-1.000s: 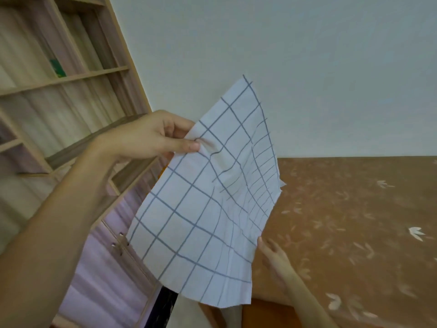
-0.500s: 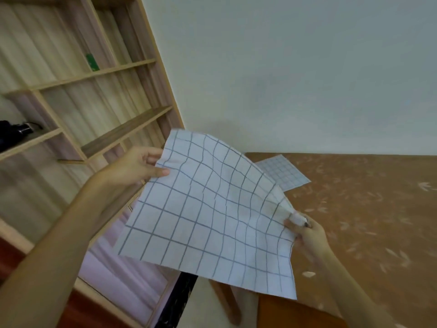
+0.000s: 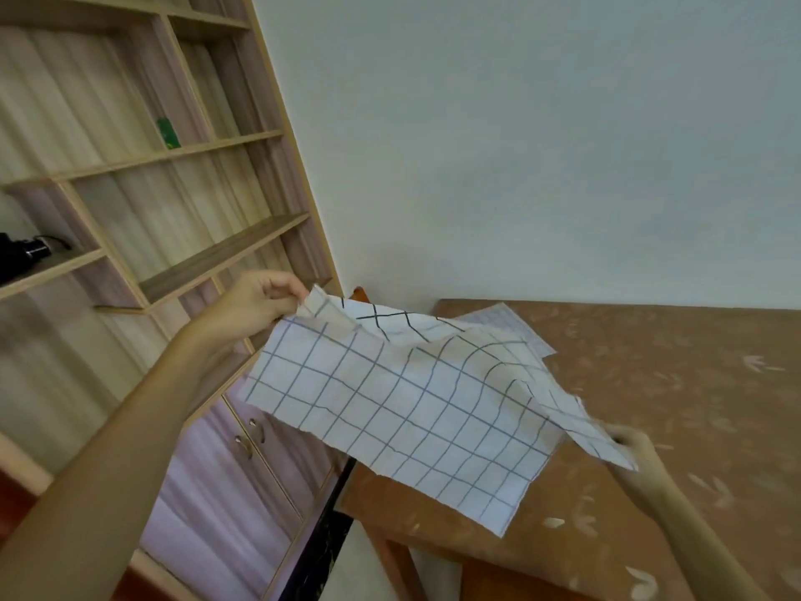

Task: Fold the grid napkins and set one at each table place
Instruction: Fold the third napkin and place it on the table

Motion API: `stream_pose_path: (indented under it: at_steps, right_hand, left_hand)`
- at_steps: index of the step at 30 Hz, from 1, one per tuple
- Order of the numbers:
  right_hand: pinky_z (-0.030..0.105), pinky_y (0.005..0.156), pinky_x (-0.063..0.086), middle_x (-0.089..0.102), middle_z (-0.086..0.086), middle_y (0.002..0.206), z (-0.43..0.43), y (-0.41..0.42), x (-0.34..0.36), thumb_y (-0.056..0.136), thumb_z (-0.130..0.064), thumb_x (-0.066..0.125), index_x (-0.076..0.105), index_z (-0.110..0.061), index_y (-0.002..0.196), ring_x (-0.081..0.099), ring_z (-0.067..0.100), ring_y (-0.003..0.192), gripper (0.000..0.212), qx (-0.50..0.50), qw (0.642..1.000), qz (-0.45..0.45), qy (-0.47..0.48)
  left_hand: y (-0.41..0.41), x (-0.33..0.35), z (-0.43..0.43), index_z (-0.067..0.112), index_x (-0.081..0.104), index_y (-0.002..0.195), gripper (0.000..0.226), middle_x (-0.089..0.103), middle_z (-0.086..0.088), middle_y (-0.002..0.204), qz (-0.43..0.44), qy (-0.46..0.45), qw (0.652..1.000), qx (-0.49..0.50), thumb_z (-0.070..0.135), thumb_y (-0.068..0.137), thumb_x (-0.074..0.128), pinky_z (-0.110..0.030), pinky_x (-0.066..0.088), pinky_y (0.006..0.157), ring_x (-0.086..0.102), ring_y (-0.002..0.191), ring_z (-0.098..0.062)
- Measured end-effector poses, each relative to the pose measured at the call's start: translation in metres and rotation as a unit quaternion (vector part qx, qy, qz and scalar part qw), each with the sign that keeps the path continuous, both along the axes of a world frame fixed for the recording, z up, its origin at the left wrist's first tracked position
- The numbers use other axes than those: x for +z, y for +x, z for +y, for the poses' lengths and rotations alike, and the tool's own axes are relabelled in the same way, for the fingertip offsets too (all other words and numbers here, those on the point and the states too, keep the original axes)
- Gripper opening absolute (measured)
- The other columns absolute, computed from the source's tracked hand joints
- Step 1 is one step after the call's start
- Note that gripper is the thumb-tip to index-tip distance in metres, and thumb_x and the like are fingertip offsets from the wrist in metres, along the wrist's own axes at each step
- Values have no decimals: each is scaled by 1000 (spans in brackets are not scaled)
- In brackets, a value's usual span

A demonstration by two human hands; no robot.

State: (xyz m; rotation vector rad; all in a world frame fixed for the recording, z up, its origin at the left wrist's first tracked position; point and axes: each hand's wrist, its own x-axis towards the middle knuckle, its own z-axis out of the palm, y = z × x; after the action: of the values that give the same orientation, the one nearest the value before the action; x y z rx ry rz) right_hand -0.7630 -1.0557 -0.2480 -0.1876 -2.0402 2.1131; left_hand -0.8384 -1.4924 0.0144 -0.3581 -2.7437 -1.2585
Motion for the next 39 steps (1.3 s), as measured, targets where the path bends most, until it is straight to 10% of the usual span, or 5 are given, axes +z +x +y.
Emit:
stream_pose_path:
  at_steps: [5, 19, 31, 35, 39]
  right_hand:
    - [9, 76, 49, 76, 5, 97, 16, -4, -7, 85, 22, 45, 67, -10, 57, 67, 30, 108, 49, -101, 988, -47, 108]
    - [27, 108, 43, 68, -16, 126, -109, -14, 180, 90, -23, 74, 64, -29, 129, 59, 0, 122, 40, 318, 920, 135, 184]
    - [22, 65, 42, 53, -8, 66, -121, -10, 168, 76, -15, 85, 73, -28, 108, 47, 6, 60, 36, 182, 966, 108, 150]
    - [28, 66, 50, 61, 4, 73, -116, -7, 172, 73, -15, 87, 74, -23, 102, 56, 12, 64, 33, 134, 973, 117, 146]
    - [36, 75, 57, 69, 17, 90, -114, -1, 176, 74, -16, 87, 73, -19, 105, 65, 16, 73, 34, 115, 974, 117, 154]
  left_hand:
    - [0, 11, 29, 19, 72, 64, 47, 71, 13, 66, 21, -99, 992, -69, -15, 92, 55, -16, 47, 70, 64, 66, 2]
    - [20, 20, 129, 30, 71, 62, 39, 69, -10, 68, 92, -306, 913, -254, -1, 85, 62, -47, 53, 69, 62, 63, -27]
    - [32, 3, 118, 34, 57, 137, 38, 73, 27, 86, 35, -138, 965, -221, 17, 103, 56, -15, 45, 74, 61, 72, 7]
    - [34, 0, 109, 41, 65, 122, 39, 76, 16, 88, -3, -132, 972, -196, 56, 86, 68, -18, 50, 80, 66, 81, 7]
    - [30, -8, 105, 28, 76, 106, 26, 80, 10, 98, 28, -129, 971, -200, 28, 81, 85, -31, 58, 93, 74, 94, -4]
